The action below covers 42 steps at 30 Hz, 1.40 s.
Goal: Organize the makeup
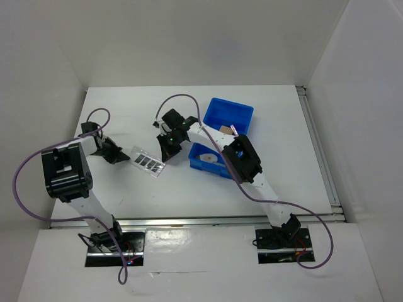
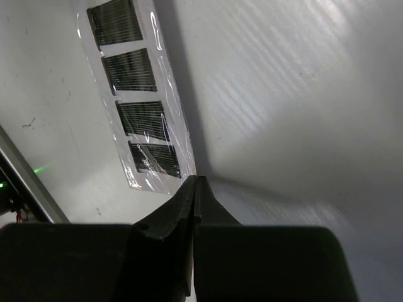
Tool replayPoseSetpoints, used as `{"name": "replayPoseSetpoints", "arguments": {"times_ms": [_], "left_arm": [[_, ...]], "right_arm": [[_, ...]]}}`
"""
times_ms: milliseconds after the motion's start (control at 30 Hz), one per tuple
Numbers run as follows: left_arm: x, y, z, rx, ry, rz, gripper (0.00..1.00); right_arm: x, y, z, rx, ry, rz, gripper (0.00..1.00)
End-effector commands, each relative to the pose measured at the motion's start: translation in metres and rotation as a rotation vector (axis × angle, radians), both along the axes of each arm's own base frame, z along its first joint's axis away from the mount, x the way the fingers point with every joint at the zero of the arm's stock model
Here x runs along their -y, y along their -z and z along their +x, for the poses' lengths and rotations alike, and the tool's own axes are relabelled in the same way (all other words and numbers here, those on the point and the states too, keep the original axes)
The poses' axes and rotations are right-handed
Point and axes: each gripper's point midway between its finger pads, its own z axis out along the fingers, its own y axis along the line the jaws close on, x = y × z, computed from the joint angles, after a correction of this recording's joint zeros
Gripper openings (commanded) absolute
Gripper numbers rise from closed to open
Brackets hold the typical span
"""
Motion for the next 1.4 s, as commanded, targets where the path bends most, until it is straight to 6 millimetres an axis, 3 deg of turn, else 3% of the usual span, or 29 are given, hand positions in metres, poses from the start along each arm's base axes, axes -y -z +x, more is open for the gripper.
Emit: {"name": "replayPoseSetpoints", "arguments": {"times_ms": [0, 67, 100, 200, 233, 267, 333, 367, 433, 500, 600, 867, 933, 1100, 1133, 1367], "left_arm": [[-0.007, -0.015, 0.004, 0.05, 0.029, 0.06, 0.08], [-0.007, -0.031, 0.009, 0.073, 0.045, 0.062, 0.24], [-0.006, -0.042, 0.008, 0.101, 0.06, 0.069, 0.46], [-0.001, -0.066, 0.01, 0.158, 0.082, 0.08, 0.76], [0.002, -0.084, 0.011, 0.21, 0.093, 0.076, 0.87], [0.003, -0.093, 0.011, 0.228, 0.093, 0.083, 0.91], [0.004, -0.109, 0.006, 0.251, 0.102, 0.097, 0.95], [0.004, -0.12, 0.006, 0.271, 0.102, 0.105, 0.95], [0.005, -0.141, 0.001, 0.319, 0.109, 0.128, 0.95], [0.007, -0.151, -0.003, 0.337, 0.109, 0.135, 0.95], [0.011, -0.162, -0.007, 0.366, 0.119, 0.128, 0.95], [0.018, -0.165, -0.009, 0.373, 0.139, 0.111, 0.95], [0.018, -0.165, -0.009, 0.376, 0.146, 0.116, 0.95], [0.015, -0.166, -0.009, 0.368, 0.136, 0.13, 0.95], [0.015, -0.164, -0.011, 0.36, 0.136, 0.127, 0.95], [0.011, -0.158, -0.012, 0.335, 0.129, 0.149, 0.95]], "right_arm": [[-0.004, -0.068, 0.019, 0.172, 0.043, 0.024, 0.0], [-0.002, -0.097, 0.031, 0.245, 0.09, 0.036, 0.0], [-0.004, -0.106, 0.03, 0.265, 0.092, 0.038, 0.0], [0.002, -0.146, 0.041, 0.36, 0.146, 0.057, 0.0], [0.002, -0.159, 0.045, 0.391, 0.161, 0.075, 0.0], [0.005, -0.183, 0.05, 0.445, 0.191, 0.098, 0.0], [0.01, -0.209, 0.056, 0.501, 0.229, 0.116, 0.0], [0.013, -0.236, 0.06, 0.556, 0.247, 0.143, 0.0], [0.029, -0.257, 0.072, 0.638, 0.295, 0.125, 0.0], [0.046, -0.289, 0.077, 0.729, 0.345, 0.123, 0.0], [0.079, -0.317, 0.088, 0.864, 0.417, 0.059, 0.0], [0.182, -0.339, 0.134, 1.147, 0.526, -0.222, 0.0], [0.198, -0.341, 0.14, 1.176, 0.539, -0.24, 0.0], [0.237, -0.322, 0.157, 1.274, 0.52, -0.455, 0.0], [0.239, -0.308, 0.159, 1.277, 0.505, -0.489, 0.0], [0.299, -0.264, 0.171, 1.265, 0.511, -0.648, 0.0]]}}
